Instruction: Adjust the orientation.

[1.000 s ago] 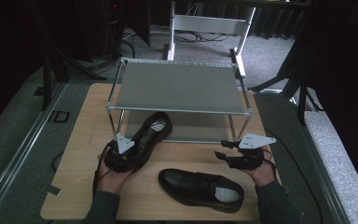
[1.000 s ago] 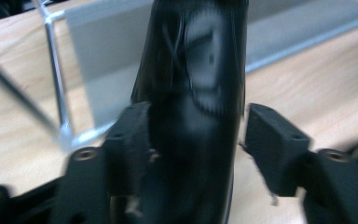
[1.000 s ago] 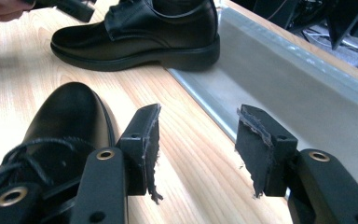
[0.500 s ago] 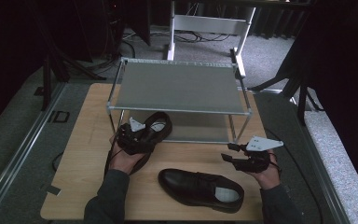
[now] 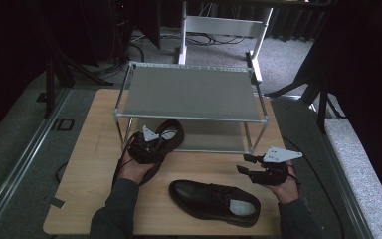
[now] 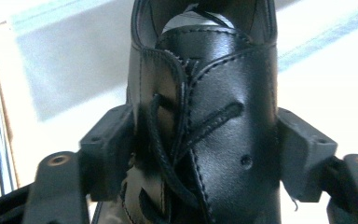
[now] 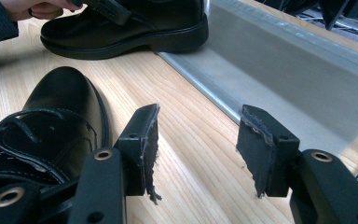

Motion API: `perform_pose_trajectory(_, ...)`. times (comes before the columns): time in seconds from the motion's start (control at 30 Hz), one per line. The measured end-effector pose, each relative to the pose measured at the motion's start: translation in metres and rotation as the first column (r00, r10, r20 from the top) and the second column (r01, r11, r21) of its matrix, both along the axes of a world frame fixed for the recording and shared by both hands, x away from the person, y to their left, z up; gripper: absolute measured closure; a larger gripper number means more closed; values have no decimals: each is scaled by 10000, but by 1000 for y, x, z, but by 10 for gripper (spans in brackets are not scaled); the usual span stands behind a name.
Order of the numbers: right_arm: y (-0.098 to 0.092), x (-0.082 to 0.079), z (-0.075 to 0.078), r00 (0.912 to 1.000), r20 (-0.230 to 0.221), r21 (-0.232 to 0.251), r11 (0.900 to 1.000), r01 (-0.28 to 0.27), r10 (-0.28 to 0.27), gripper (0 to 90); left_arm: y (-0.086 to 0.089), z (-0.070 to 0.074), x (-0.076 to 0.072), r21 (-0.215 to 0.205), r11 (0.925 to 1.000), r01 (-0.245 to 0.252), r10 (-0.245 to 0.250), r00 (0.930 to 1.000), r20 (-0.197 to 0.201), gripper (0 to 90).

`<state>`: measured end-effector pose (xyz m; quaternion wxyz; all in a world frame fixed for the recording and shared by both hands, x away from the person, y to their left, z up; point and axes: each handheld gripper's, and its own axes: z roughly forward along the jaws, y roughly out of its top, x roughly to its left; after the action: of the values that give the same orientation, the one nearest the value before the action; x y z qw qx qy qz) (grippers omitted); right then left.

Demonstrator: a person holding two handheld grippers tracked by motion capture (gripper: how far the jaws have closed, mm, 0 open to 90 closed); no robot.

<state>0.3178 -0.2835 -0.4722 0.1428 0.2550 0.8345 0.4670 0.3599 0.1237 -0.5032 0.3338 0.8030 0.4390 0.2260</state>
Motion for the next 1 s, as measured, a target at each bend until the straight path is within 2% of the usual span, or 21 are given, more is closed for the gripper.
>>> perform_pose_trajectory(0.1,1,1,-1,10000,-28,-33,10000,-8,8,470,-8,2,-5,311,9988,384,-392,9989,260,365)
perform_pose_trajectory(0.2,1,1,-1,10000,-33,-19,10000,-9,9,467,-20,2,-8,397,9951,905,-921,9950,394,383)
perform_pose_trajectory(0.3,0,0,-1,10000,-25,-4,10000,5,-5,467,-36,2,-10,641,9885,1370,-1403,9888,515,387)
perform_pose_trajectory(0.4,-3,0,-1,10000,-38,15,10000,77,-77,466,-52,4,-10,931,9770,1920,-1977,9787,555,389)
perform_pose_trajectory(0.43,-3,0,-1,10000,-38,15,10000,77,-77,466,-52,4,-10,931,9770,1920,-1977,9787,555,389)
perform_pose_trajectory(0.47,-3,0,-1,9999,-34,9,10000,95,-95,465,-64,4,-10,1050,9661,2358,-2429,9682,606,389)
perform_pose_trajectory(0.6,-8,1,-1,9996,-39,-12,9996,286,-286,460,-84,4,-9,1170,9485,2945,-3040,9498,737,388)
perform_pose_trajectory(0.67,-8,1,-2,9995,-16,-35,9995,320,-320,460,-84,4,-9,1170,9485,2945,-3040,9498,737,387)
perform_pose_trajectory(0.7,-9,2,-1,9992,-38,-36,9992,389,-389,460,-97,5,-9,1194,9356,3323,-3435,9349,890,386)
perform_pose_trajectory(0.8,-9,4,-2,9988,-24,-55,9988,495,-495,460,-108,4,-12,1438,9202,3641,-3800,9191,1043,385)
perform_pose_trajectory(0.87,-9,6,-2,9985,-25,-92,9984,555,-556,460,-115,3,-15,1801,9042,3872,-4103,9048,1144,382)
perform_pose_trajectory(0.93,-8,8,-2,9983,-51,-103,9982,584,-585,460,-119,3,-17,1999,8921,4051,-4330,8930,1224,380)
perform_pose_trajectory(0.97,-7,9,-2,9981,-58,-133,9980,614,-615,460,-120,2,-17,2049,8877,4123,-4416,8883,1259,376)
perform_pose_trajectory(1.0,-6,11,-2,9979,-39,-159,9978,647,-648,460,-121,2,-17,2055,8866,4144,-4441,8869,1273,365)
